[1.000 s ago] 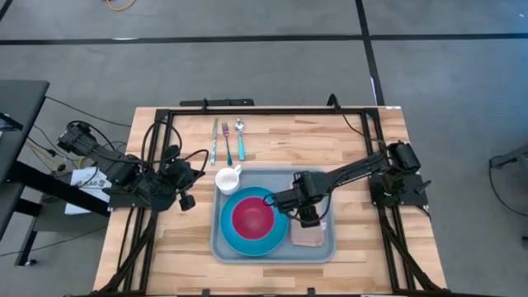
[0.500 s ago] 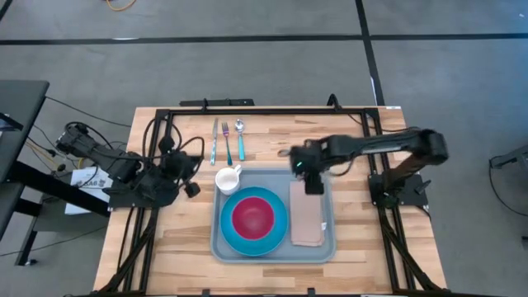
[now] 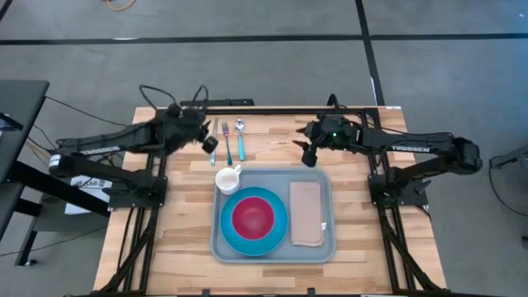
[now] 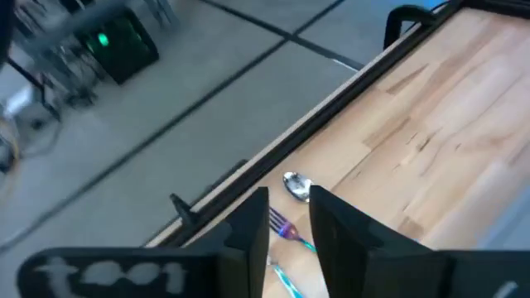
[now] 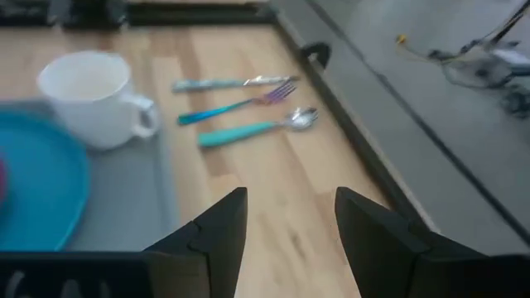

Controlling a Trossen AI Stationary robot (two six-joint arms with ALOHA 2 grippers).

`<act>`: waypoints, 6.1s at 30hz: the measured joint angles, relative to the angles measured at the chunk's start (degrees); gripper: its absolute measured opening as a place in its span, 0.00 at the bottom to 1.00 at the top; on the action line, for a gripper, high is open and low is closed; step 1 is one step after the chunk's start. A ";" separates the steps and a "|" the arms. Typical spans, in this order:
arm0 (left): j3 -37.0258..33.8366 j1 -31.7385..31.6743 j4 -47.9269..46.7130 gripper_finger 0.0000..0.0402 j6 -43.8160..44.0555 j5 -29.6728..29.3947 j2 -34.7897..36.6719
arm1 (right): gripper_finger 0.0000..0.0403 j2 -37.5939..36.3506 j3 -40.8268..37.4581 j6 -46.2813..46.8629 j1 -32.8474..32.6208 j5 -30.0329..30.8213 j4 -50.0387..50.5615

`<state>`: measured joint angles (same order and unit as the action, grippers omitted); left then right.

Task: Set up tray
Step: Put the purple fork on the gray napkin

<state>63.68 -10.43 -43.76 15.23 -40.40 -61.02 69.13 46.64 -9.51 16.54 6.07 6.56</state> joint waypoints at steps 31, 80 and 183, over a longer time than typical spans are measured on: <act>-3.11 -28.39 18.05 0.23 -0.69 27.14 -35.03 | 0.45 15.93 -0.14 5.54 14.57 -0.17 -32.30; -10.71 -33.92 30.06 0.23 0.36 33.99 -35.07 | 0.45 16.15 -0.11 5.47 2.97 -0.02 -9.81; 0.96 -35.43 26.29 0.00 -19.49 36.42 -44.67 | 0.44 16.15 -0.10 5.92 1.21 -0.08 -13.29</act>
<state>64.64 -45.86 -17.47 -4.26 -3.98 -105.69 85.27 46.54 -3.59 17.74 5.99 -6.73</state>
